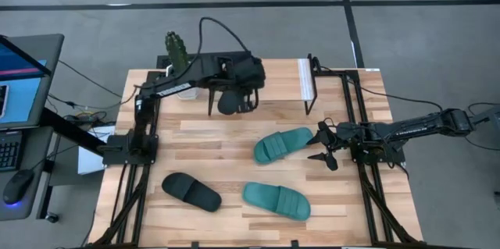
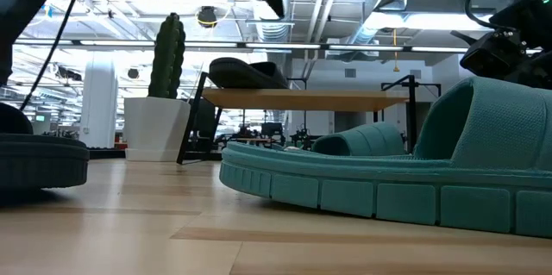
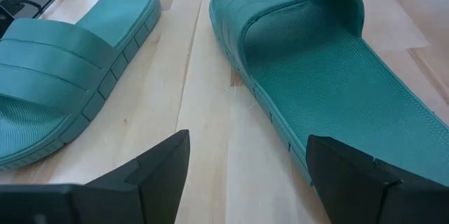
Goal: Pick and place slides into the shelf
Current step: Put the top black slide on the shelf
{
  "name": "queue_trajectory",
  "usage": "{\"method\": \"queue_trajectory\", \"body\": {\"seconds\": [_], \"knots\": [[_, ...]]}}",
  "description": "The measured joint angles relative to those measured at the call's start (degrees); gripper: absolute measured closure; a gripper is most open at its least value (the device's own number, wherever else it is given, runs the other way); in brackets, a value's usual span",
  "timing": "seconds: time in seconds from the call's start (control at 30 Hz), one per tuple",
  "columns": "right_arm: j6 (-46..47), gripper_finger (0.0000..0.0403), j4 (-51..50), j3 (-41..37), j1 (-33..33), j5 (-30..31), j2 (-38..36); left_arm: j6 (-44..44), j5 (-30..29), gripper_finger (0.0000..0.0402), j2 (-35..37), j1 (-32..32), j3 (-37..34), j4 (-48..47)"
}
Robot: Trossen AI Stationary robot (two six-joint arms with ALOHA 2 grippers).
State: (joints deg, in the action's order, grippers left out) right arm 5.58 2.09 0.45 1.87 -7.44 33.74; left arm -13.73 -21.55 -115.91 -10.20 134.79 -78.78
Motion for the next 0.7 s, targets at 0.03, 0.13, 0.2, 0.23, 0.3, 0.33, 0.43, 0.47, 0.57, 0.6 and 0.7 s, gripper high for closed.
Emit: {"method": "queue_trajectory", "body": {"seconds": [0.03, 0.13, 0.2, 0.23, 0.3, 0.33, 0.43, 0.47, 0.57, 0.6, 0.7], "knots": [[-0.02, 0.0133, 0.09, 0.0, -0.02, 0.0, 0.0, -3.44, -0.5, 0.0401, 1.48, -0.23, -3.69, 1.59], [-0.01, 0.0133, 0.07, -0.02, -0.01, 0.0, -0.01, -10.05, -1.69, 0.0401, 2.68, -0.99, -8.12, 1.7], [0.0, 0.0133, 0.05, -0.01, -0.02, 0.0, 0.0, -10.32, -0.71, 0.0401, 2.71, -2.13, -8.37, 1.31], [0.0, 0.0133, 0.04, -0.02, 0.0, 0.0, 0.0, -10.3, 1.14, 0.0401, 2.68, -2.79, -8.42, 1.18], [0.0, 0.0133, 0.04, -0.02, 0.0, 0.0, 0.0, -10.9, 5.85, 0.0401, 2.64, -3.73, -8.42, 3.21], [0.0, 0.0133, 0.09, -0.01, -0.01, 0.0, -0.01, -11.63, 8.15, 0.0401, 2.62, -4.05, -8.42, 4.1], [0.0, 0.0133, -0.2, 0.0, 0.0, 0.0, 0.0, -15.03, 12.16, 0.0401, 2.49, -3.98, -8.42, 5.46], [0.0, 0.0133, -0.19, -0.01, 0.0, 0.0, 0.0, -16.4, 12.96, 0.0401, 2.49, -3.78, -8.42, 5.65], [0.0, 0.0133, -0.17, -0.01, 0.0, 0.0, 0.0, -19.99, 13.75, 0.0401, 2.01, -2.93, -8.39, 7.07], [0.0, 0.0133, -0.17, 0.0, 0.0, 0.0, 0.0, -21.02, 13.76, 0.0401, 1.71, -2.65, -8.36, 7.72], [0.0, 0.0133, -0.16, 0.0, -0.01, 0.0, -0.01, -23.99, 13.75, 0.0401, 0.89, -2.13, -8.46, 8.14]]}}
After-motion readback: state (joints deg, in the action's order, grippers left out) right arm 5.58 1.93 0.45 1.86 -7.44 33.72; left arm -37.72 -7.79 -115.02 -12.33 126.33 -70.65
